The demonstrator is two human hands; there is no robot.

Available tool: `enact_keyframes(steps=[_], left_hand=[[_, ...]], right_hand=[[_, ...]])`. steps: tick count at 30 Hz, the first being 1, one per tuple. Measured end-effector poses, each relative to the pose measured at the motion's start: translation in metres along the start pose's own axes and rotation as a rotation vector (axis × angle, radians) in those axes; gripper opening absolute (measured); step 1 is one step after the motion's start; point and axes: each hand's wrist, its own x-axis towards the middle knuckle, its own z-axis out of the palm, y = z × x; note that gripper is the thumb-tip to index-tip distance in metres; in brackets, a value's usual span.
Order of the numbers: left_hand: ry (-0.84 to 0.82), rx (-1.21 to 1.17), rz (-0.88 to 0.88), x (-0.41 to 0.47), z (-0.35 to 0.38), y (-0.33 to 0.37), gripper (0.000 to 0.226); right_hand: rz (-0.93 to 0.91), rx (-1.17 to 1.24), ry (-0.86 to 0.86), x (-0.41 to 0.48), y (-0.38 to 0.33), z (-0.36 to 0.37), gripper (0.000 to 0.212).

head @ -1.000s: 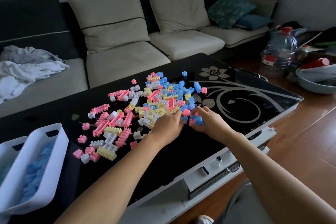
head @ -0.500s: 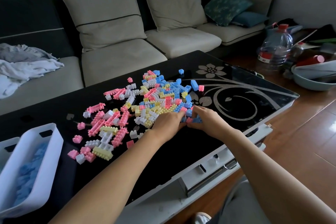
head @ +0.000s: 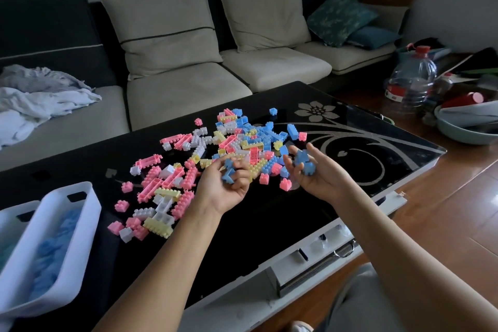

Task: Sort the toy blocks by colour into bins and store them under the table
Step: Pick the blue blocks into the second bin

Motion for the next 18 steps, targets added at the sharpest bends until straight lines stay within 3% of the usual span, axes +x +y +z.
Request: enact_keyframes(steps=[3,9,14,18], left_hand=[[-0.021,-0.021,0.021,-0.029,-0.012,0.019,0.033],[0.165,0.053,0.229,-0.103,-0.046,0.076,0.03],[0.559,0.377,0.635,-0.157,-0.094,0.124,0.028],[0.707,0.505,0.713,-0.184,-0.126,0.137,0.03]], right_hand=[[0.074,-0.176,-0.014,0.007,0.016,0.021,0.027],[0.188,-0.365,-0.075,0.03,0.079,0.095,0.028],[0.332,-0.331,-0.13,0.052,0.155,0.17,0.025],[0.383,-0.356,-0.179,0.07,0.207,0.217,0.035]])
